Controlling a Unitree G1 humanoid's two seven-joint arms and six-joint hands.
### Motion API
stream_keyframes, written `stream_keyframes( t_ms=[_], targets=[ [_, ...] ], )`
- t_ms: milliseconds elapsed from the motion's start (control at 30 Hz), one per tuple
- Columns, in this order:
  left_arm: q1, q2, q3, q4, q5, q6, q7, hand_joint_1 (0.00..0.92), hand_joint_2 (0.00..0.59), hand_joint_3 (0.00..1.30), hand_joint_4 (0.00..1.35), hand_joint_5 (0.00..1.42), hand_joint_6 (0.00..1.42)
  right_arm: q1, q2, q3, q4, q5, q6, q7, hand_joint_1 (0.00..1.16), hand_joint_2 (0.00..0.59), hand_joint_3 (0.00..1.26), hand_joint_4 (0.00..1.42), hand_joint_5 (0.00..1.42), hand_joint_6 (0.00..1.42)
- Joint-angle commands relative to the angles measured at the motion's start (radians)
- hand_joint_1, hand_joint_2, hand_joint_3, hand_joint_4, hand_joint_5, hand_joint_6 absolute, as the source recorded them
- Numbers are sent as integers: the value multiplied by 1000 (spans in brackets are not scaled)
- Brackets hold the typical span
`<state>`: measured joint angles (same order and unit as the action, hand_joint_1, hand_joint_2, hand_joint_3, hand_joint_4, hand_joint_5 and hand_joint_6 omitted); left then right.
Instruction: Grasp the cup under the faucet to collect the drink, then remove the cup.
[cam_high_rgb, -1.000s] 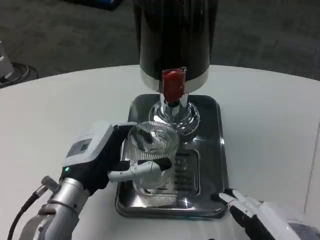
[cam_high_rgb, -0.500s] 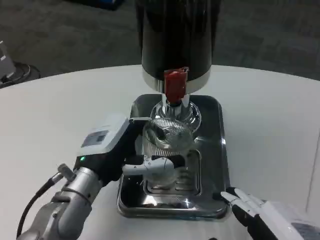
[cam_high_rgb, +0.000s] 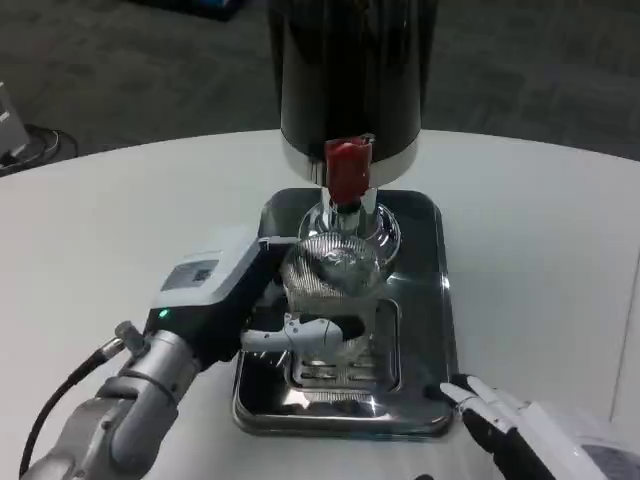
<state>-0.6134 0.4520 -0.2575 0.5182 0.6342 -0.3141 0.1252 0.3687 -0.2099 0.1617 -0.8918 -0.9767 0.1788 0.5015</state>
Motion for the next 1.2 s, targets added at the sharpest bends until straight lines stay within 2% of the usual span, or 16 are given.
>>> stream_keyframes(
  t_ms=[33,233,433,567,800,933,1067,1200],
  targets=[
    [27,13,-3,-13,-5,7,-18,138,87,416,197,288,406,0,-2,-4,0,3,-5,1,318,436,127,32,50,64],
    [30,19,9,-18,-23,4,-38,65,59,205,7,128,273,-14,1,-1,10,2,0,2,317,436,132,32,50,65],
    [38,31,22,-37,-46,3,-44,37,39,98,0,94,217,-22,3,-3,17,3,4,1,317,436,134,39,58,65],
    [53,43,40,-68,-64,0,-49,26,34,100,0,94,209,-36,7,-4,25,3,9,1,317,436,134,41,60,65],
    [135,71,119,-193,-126,-9,-59,6,28,132,11,116,213,-51,6,-5,33,8,15,-1,317,436,141,42,61,65],
    [207,72,216,-293,-222,-71,-36,0,54,205,123,183,244,-62,8,-2,40,8,19,-1,317,436,143,42,61,65],
    [236,68,274,-362,-289,-118,-50,0,74,260,209,251,273,-71,9,8,47,7,21,1,317,436,145,46,61,64],
    [218,74,317,-435,-448,-142,-160,0,115,291,268,354,342,-71,7,14,48,5,18,-4,317,436,146,51,61,63]
  ],
)
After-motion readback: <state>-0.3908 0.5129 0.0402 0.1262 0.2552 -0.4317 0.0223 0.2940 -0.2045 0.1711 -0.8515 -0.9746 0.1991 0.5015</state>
